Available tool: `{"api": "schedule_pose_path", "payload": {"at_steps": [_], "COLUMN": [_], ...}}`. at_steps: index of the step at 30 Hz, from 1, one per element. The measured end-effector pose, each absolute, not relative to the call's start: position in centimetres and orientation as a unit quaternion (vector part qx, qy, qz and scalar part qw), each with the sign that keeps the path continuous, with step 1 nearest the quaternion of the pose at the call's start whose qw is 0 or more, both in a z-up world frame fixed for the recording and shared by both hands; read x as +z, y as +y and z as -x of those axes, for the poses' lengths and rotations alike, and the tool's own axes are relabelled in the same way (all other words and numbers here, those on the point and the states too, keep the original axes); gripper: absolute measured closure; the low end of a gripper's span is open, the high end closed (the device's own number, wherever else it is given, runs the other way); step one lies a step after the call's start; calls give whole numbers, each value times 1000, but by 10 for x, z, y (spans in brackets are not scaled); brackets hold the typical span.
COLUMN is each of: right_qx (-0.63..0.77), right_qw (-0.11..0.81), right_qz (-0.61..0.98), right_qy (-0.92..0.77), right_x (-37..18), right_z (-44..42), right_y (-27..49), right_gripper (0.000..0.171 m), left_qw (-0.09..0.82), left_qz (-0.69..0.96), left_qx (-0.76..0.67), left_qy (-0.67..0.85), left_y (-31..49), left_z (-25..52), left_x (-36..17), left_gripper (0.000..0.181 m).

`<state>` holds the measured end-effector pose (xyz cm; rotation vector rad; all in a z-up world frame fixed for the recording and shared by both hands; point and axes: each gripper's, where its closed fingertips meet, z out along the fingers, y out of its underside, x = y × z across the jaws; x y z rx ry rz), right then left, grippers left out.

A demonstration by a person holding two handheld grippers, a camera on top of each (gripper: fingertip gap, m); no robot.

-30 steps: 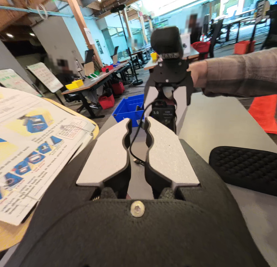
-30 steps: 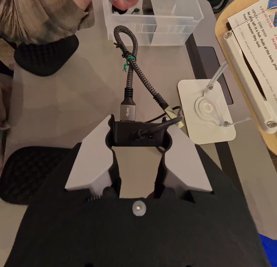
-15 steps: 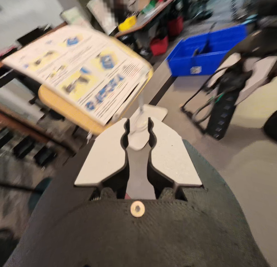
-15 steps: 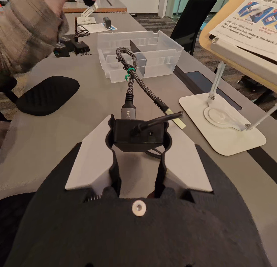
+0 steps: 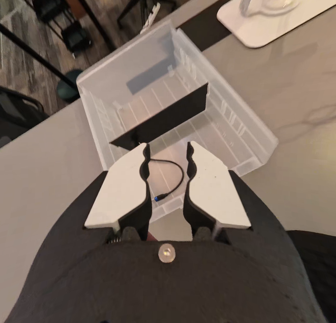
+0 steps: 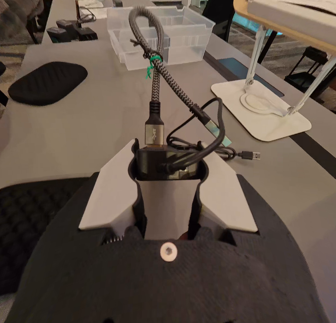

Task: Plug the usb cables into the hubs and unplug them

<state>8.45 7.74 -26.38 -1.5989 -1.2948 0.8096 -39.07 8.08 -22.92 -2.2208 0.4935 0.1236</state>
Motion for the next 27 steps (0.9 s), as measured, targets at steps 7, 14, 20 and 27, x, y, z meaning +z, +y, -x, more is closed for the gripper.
{"api": "schedule_pose_path", "payload": {"at_steps": [7,14,20,27], "right_qx": [308,300,297,308], "right_qw": [410,406,408,413], "right_qz": [667,670,662,649], "right_qy": [-541,-544,-554,-559], "right_x": [-304,-327,-332,-328], "right_z": [-105,-112,-112,-113], "right_y": [68,60,56,52], "right_gripper": [110,109,109,109], "left_qw": [309,238,139,105], "left_qz": [937,962,979,992], "left_qx": [102,91,128,71], "left_qy": [130,98,76,-4], "left_y": [79,98,103,110], "left_z": [420,417,444,447], "left_x": [-280,-310,-342,-357], "left_gripper": [134,144,149,158]}}
